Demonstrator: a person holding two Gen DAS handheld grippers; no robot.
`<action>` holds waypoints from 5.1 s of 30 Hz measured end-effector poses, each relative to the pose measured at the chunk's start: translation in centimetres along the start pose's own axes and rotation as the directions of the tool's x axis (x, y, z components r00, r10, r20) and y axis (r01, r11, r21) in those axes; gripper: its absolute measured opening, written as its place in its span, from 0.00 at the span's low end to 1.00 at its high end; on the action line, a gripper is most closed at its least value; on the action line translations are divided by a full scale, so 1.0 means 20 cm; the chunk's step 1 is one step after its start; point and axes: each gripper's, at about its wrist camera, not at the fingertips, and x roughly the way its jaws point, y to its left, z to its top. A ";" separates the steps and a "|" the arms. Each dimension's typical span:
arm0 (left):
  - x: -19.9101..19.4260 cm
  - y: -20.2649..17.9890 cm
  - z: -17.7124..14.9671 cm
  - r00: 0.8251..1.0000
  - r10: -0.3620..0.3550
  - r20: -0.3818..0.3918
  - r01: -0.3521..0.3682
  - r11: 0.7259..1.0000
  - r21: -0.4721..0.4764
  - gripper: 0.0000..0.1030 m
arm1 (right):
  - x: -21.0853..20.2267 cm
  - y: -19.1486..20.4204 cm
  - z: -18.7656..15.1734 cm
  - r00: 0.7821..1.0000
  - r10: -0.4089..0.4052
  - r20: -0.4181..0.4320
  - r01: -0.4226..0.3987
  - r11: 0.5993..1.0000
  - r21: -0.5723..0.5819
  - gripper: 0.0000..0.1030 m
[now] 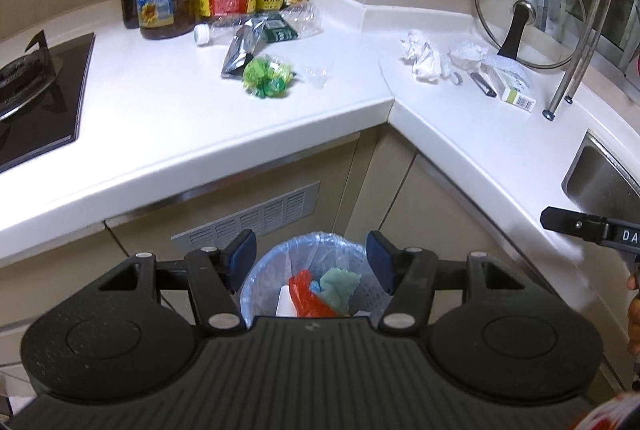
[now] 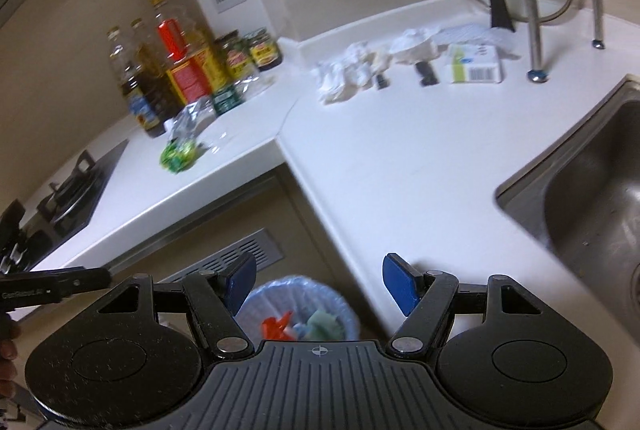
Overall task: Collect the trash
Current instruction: 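Raise both tools back toward the counter trash, then grasp the crumpled white tissue with the left tool, then grasp the white cylindrical object with the right tool while the left tool holds the tissue, then carry the tissue and white object with both tools over the wastebasket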
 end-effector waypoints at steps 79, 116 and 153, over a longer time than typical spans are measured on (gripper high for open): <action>1.10 -0.02 1.18 0.967 -0.217 0.131 0.194 0.966 0.170 0.22 | 0.93 -0.18 0.82 0.963 -0.206 0.170 0.213 0.977 -0.020 0.49; 1.01 0.23 1.16 0.983 -0.119 0.144 0.103 0.988 0.112 0.22 | 1.21 -0.14 1.00 0.936 -0.270 0.225 0.289 0.956 -0.057 0.19; 0.24 0.05 0.36 0.989 -0.105 0.108 0.100 0.994 0.050 0.22 | 0.22 0.23 0.35 0.974 0.202 0.103 -0.195 0.977 -0.082 0.19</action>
